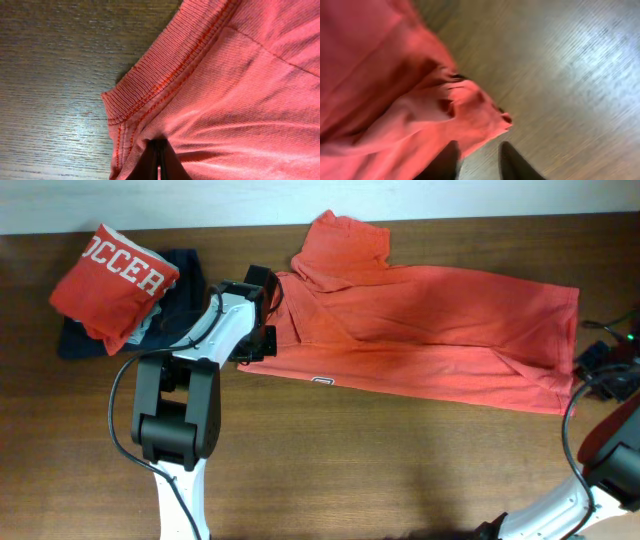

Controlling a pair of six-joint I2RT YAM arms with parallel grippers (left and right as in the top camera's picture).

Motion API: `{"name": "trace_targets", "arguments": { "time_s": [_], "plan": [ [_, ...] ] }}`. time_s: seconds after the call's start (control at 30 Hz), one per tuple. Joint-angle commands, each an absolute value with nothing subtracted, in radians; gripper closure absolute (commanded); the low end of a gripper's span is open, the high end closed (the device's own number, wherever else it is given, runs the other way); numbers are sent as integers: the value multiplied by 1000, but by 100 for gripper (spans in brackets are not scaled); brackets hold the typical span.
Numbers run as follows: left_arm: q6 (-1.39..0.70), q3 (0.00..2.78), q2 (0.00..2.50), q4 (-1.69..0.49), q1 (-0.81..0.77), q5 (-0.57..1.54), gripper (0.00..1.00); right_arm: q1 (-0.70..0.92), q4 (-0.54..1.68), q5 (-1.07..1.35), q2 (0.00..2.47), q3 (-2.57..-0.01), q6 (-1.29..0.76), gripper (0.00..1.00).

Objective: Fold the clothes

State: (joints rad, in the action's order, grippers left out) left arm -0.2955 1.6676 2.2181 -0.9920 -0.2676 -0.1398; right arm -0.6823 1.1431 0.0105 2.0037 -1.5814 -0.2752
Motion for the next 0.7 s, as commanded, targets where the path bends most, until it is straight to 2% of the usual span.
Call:
{"name": "trace_targets", "arguments": {
  "time_s": [0.0, 0.07, 0.3, 0.43, 0.67],
  "plan": [
    [-298, 1661, 2246, -987, -259, -155, 95, -704, 1125, 91, 2003, -1539, -239, 51],
    [-298, 1661, 2246, -986, -259, -155, 95, -707, 1092, 138, 2003, -1511, -205, 42],
    [-298, 1661, 2246, -987, -259, -154, 95, -707, 949, 207, 2003, -1396, -122, 41],
    [-298, 1661, 2246, -987, -259, -154, 95, -705, 900, 281, 2003, -1384, -68, 42],
    [-298, 1661, 2246, -989, -259, -154, 94, -706, 867, 367, 2003, -1384, -56, 53]
  ]
}}
